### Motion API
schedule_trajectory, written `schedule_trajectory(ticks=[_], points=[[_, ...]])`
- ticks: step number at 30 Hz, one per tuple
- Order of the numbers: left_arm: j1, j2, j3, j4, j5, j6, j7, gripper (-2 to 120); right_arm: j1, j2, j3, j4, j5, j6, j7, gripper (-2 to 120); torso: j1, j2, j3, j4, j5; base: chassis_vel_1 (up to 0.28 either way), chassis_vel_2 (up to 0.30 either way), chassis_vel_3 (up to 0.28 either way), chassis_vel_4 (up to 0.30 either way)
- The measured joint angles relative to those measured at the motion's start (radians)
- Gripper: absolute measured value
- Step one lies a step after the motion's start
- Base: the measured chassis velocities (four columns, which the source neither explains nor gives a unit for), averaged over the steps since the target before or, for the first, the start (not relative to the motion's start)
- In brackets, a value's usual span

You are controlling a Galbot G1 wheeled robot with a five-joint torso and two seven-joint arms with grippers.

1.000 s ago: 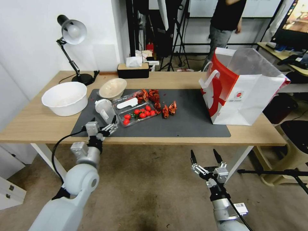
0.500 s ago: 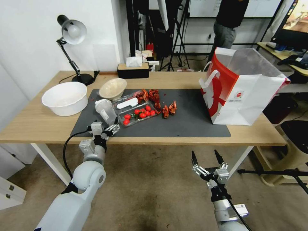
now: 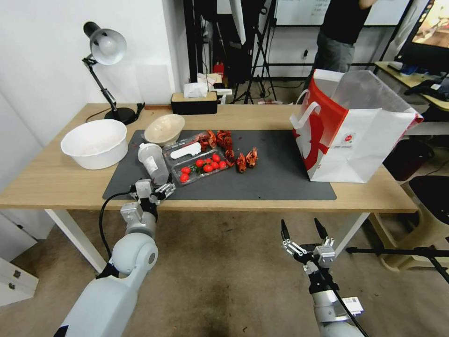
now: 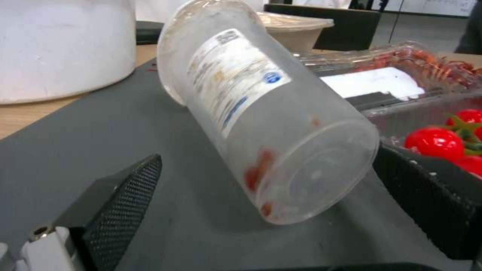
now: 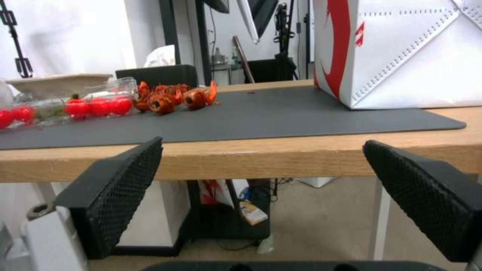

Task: Pick up the trash from the table and place it into the takeout bag.

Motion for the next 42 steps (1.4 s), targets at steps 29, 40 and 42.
schedule_trajectory(ticks=[29,40,42], points=[[-0.008,0.004,-0.022,0.001,-0.024,0.015,-0.053,52,0.006,0.017,-0.001,-0.019,-0.01,0.004,0.002,100,0.0,0.0,0.0,0.0,0.0,0.0,0.0,0.0,0.0],[0.021,0.03,-0.05,-0.032,-0.009,-0.119,0.109,52,0.003,0.019,-0.004,-0.018,-0.022,0.004,0.002,100,0.0,0.0,0.0,0.0,0.0,0.0,0.0,0.0,0.0],[0.021,0.037,-0.051,-0.032,-0.006,-0.149,0.15,52,0.001,0.02,-0.004,-0.016,-0.023,0.005,0.002,100,0.0,0.0,0.0,0.0,-0.0001,0.0,0.0,0.0,0.0]])
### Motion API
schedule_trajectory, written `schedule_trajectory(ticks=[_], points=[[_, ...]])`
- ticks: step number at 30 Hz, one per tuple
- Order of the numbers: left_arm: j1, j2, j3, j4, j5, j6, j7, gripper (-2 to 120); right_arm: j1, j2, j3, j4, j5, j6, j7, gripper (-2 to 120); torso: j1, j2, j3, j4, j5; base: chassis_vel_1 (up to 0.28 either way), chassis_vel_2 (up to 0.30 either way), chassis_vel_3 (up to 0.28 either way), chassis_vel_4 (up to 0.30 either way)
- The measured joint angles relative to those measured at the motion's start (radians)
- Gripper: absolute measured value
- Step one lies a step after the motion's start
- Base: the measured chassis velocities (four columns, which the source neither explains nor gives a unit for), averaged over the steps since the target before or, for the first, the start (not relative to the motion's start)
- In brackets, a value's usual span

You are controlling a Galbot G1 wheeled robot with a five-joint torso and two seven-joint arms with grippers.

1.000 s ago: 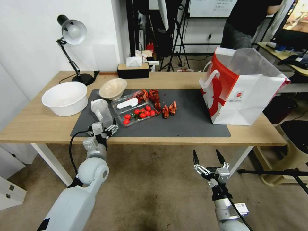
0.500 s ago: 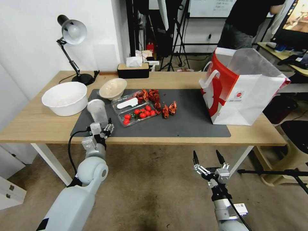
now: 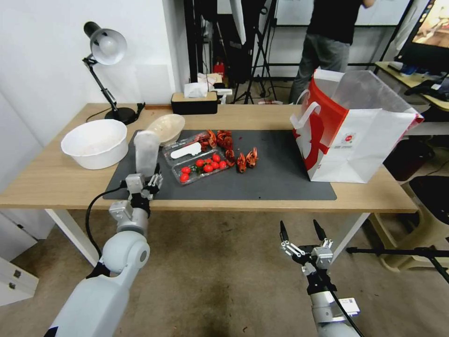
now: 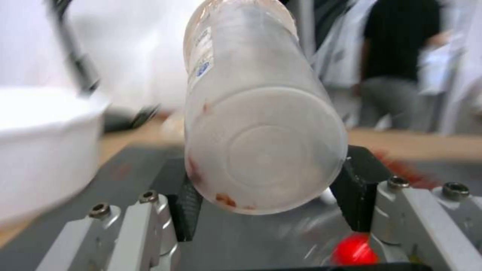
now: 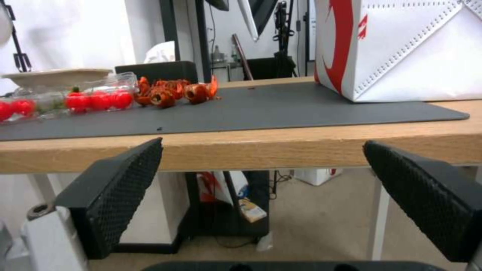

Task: Pick up the trash from the table and place it into the takeout bag.

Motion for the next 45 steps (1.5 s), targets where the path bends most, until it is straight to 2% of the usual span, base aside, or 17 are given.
schedule_trajectory(ticks=[4,5,9,11,12,15,18,22,24,26,27,28,29,33,38,43,45], points=[[-0.001,0.003,0.0,0.0,0.001,-0.011,0.015,52,-0.001,0.0,0.0,0.001,0.0,0.0,0.0,100,0.0,0.0,0.0,0.0,0.0,0.0,0.0,0.0,0.0],[-0.009,0.016,0.0,0.0,-0.003,-0.054,0.076,52,-0.004,0.0,0.0,0.003,-0.001,0.002,0.0,100,0.0,0.0,0.0,0.0001,0.0,0.0,0.0,0.0,0.0],[-0.014,0.022,0.001,0.0,-0.007,-0.07,0.098,52,-0.005,0.0,0.0,0.004,-0.002,0.003,0.0,100,0.0,0.0,0.0,0.0,0.0001,0.0,0.0,0.0,0.0],[-0.045,0.05,0.009,0.0,-0.044,-0.118,0.195,52,-0.014,0.001,0.0,0.006,-0.008,0.01,0.0,100,0.0,0.0,0.0,0.0001,-0.0001,0.0,0.0,0.0,0.0],[-0.045,0.05,0.009,0.0,-0.044,-0.118,0.195,52,-0.014,0.001,0.0,0.006,-0.008,0.01,0.0,100,0.0,0.0,0.0,0.0001,-0.0001,0.0,0.0,0.0,0.0],[-0.145,0.111,0.05,-0.004,-0.119,-0.154,0.345,52,-0.03,0.004,0.005,0.015,-0.018,0.013,0.002,100,0.0,0.0,0.0,0.0001,0.0,0.0,0.0,0.0,0.0],[-0.245,0.144,0.11,-0.004,-0.139,-0.157,0.371,52,-0.042,0.01,0.013,0.02,-0.025,0.013,0.004,100,0.0,0.0,0.0,0.0001,-0.0002,0.0,0.0,0.0,0.0],[-0.367,0.157,0.188,0.016,-0.168,-0.132,0.374,52,-0.052,0.019,0.018,0.027,-0.039,0.013,0.014,100,0.0,0.0,0.0,0.0,0.0,0.0,0.0,0.0,0.0],[-0.492,0.159,0.276,0.04,-0.183,-0.109,0.369,52,-0.06,0.034,0.021,0.035,-0.05,0.011,0.02,100,0.0,0.0,0.0,0.0001,0.0005,0.0,0.0,0.0,0.0],[-0.528,0.158,0.306,0.048,-0.191,-0.102,0.365,52,-0.063,0.039,0.023,0.038,-0.054,0.01,0.021,100,0.0,0.0,0.0,-0.0001,0.0004,0.0,0.0,0.0,0.0],[-0.654,0.147,0.41,0.079,-0.219,-0.086,0.357,52,-0.072,0.051,0.025,0.045,-0.066,0.01,0.022,100,0.0,0.0,0.0,-0.0001,0.0004,0.0,0.0,0.0,0.0],[-0.711,0.135,0.457,0.097,-0.234,-0.077,0.355,52,-0.078,0.057,0.026,0.049,-0.071,0.01,0.022,100,0.0,0.0,0.0,-0.0003,0.0006,0.0,0.0,0.0,0.0],[-0.711,0.135,0.457,0.097,-0.234,-0.077,0.355,52,-0.078,0.057,0.026,0.049,-0.071,0.01,0.022,100,0.0,0.0,0.0,-0.0003,0.0006,0.0,0.0,0.0,0.0],[-0.918,0.026,0.655,0.209,-0.261,-0.039,0.351,52,-0.098,0.077,0.03,0.06,-0.093,0.014,0.024,100,0.0,0.0,0.0,0.0001,0.0005,0.0,0.0,0.0,0.0],[-1.014,-0.041,0.754,0.295,-0.262,-0.033,0.352,52,-0.107,0.083,0.032,0.063,-0.099,0.018,0.025,100,0.0,0.0,0.0,0.0,0.0002,0.0,0.0,0.0,0.0],[-1.153,-0.154,0.89,0.421,-0.244,0.018,0.331,52,-0.112,0.09,0.041,0.054,-0.101,0.03,0.026,100,0.0,0.0,0.0,-0.0002,0.0006,0.0,0.0,0.0,0.0],[-1.157,-0.158,0.894,0.425,-0.241,0.02,0.331,52,-0.112,0.09,0.042,0.053,-0.101,0.031,0.026,100,0.0,0.0,0.0,-0.0003,0.0005,0.0,0.0,0.0,0.0]])
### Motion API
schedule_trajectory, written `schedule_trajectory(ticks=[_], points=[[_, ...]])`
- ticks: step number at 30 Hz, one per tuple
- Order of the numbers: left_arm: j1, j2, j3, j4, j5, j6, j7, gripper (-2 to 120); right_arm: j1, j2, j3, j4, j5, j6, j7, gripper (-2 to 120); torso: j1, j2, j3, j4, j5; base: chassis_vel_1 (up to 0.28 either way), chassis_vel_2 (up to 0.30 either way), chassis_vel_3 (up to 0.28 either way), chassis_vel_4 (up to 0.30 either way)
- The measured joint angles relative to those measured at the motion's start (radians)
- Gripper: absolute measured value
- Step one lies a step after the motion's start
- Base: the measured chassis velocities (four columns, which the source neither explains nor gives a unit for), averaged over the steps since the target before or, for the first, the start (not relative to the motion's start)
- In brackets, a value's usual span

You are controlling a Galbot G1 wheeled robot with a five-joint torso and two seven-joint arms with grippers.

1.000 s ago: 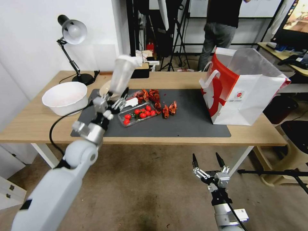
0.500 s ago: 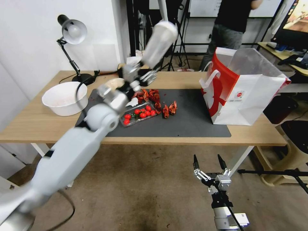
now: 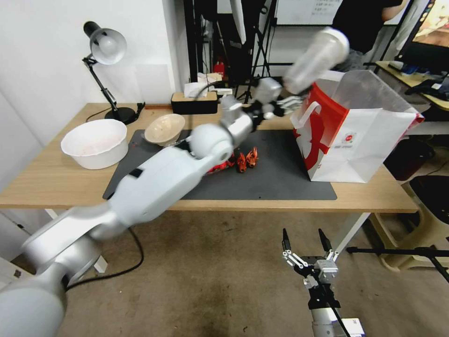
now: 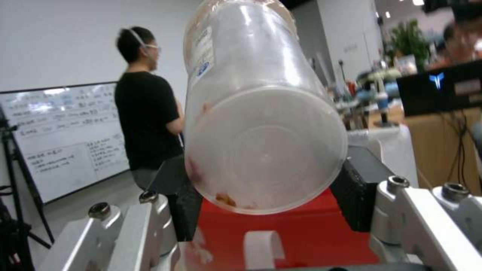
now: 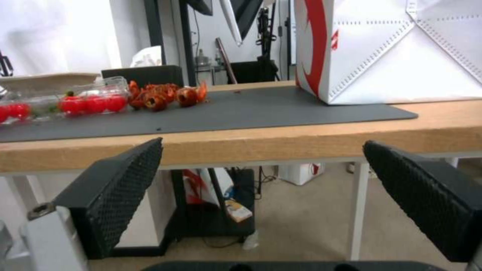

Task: Pick up the trash from the table and place it into the takeout bag.

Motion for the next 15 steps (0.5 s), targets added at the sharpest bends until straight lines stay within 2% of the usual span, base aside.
schedule_trajectory(ticks=[3,7,12,15], points=[[-0.086,-0.059,0.086,0.082,0.07,0.058,-0.006,52,0.006,0.004,0.0,-0.011,0.002,0.004,0.001,100,0.0,0.0,0.0,0.0001,-0.0001,0.0,0.0,0.0,0.0],[-0.139,-0.078,0.126,0.131,0.104,0.098,0.0,52,0.013,0.007,-0.003,-0.018,0.003,0.005,0.001,100,0.0,0.0,0.0,0.0003,-0.0003,0.0,0.0,0.0,0.0],[-0.178,-0.083,0.144,0.151,0.112,0.118,0.019,52,0.018,0.008,-0.005,-0.027,0.004,0.009,0.001,100,0.0,0.0,0.0,0.0004,-0.0004,0.0,0.0,0.0,0.0],[-0.198,-0.083,0.151,0.156,0.112,0.118,0.019,57,0.02,0.005,-0.005,-0.03,0.005,0.012,0.001,100,0.0,0.0,0.0,0.0003,-0.0004,0.0,0.0,0.0,0.0]])
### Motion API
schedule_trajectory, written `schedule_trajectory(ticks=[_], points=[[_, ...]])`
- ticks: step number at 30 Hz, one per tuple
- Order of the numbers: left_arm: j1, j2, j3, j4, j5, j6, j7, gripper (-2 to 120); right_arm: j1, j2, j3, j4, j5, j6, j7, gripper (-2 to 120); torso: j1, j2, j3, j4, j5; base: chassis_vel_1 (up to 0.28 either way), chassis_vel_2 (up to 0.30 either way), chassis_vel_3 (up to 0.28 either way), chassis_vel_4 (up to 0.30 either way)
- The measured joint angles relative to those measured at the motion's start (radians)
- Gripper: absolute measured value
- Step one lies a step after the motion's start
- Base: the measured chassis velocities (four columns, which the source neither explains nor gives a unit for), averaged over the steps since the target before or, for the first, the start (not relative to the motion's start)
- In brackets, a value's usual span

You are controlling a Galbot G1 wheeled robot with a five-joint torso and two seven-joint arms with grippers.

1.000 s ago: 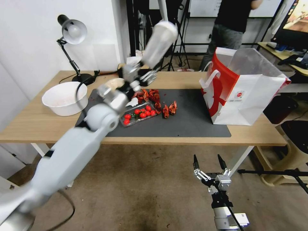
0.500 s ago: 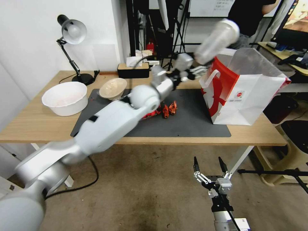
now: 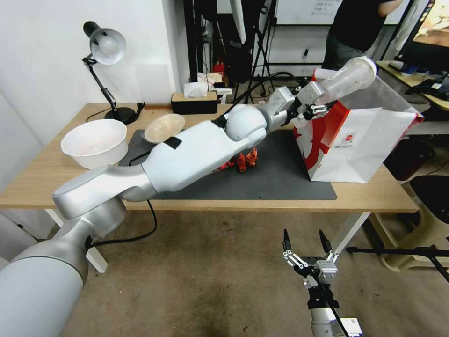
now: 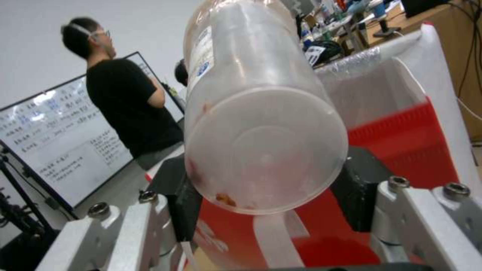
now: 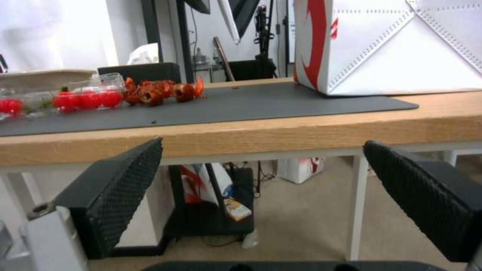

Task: Pick up the trash from the table and place it into the takeout bag.

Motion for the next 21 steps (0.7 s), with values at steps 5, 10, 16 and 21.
schedule_trajectory(ticks=[5,10,16,21], points=[[-0.037,0.002,0.02,0.001,0.002,0.0,-0.006,78,0.004,-0.005,0.0,-0.002,0.002,0.0,0.001,100,0.0,0.0,0.0,0.0,0.0,0.0,0.0,0.0,0.0],[-0.05,0.004,0.028,-0.002,-0.001,-0.001,-0.025,96,0.006,-0.005,-0.003,-0.006,0.002,0.001,0.001,100,0.0,0.0,0.0,-0.0001,0.0,0.0,0.0,0.0,0.0],[-0.031,0.028,0.005,-0.022,-0.015,0.0,-0.056,100,0.006,-0.006,-0.007,-0.008,0.002,0.004,0.0,100,0.0,0.0,0.0,-0.0003,0.0,0.0,0.0,0.0,0.0],[0.014,0.073,-0.019,-0.063,-0.025,0.001,-0.08,100,0.006,-0.007,-0.009,-0.008,0.002,0.005,-0.001,100,0.0,0.0,0.0,-0.0001,-0.0001,0.0,0.0,0.0,0.0]])
